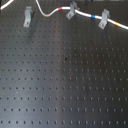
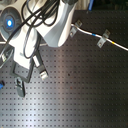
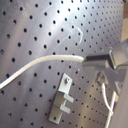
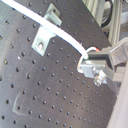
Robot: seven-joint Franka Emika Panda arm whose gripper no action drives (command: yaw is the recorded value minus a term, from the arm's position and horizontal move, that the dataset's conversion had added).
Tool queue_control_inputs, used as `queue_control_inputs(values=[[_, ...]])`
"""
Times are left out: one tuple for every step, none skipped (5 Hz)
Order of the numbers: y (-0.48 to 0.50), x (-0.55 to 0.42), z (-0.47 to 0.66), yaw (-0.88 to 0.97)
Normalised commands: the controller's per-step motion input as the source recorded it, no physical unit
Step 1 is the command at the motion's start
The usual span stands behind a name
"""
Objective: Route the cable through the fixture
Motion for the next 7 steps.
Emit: queue_control_inputs(values=[[0.048,-0.201,0.42,-0.26],[-0.170,-0.159,0.28,-0.70],[-0.279,-0.150,0.29,-0.62],[-0.371,-0.197,0.28,-0.41],[-0.018,-0.342,0.45,0.00],[0.076,-0.284,0.39,0.19],[0.174,-0.278,0.35,0.29]])
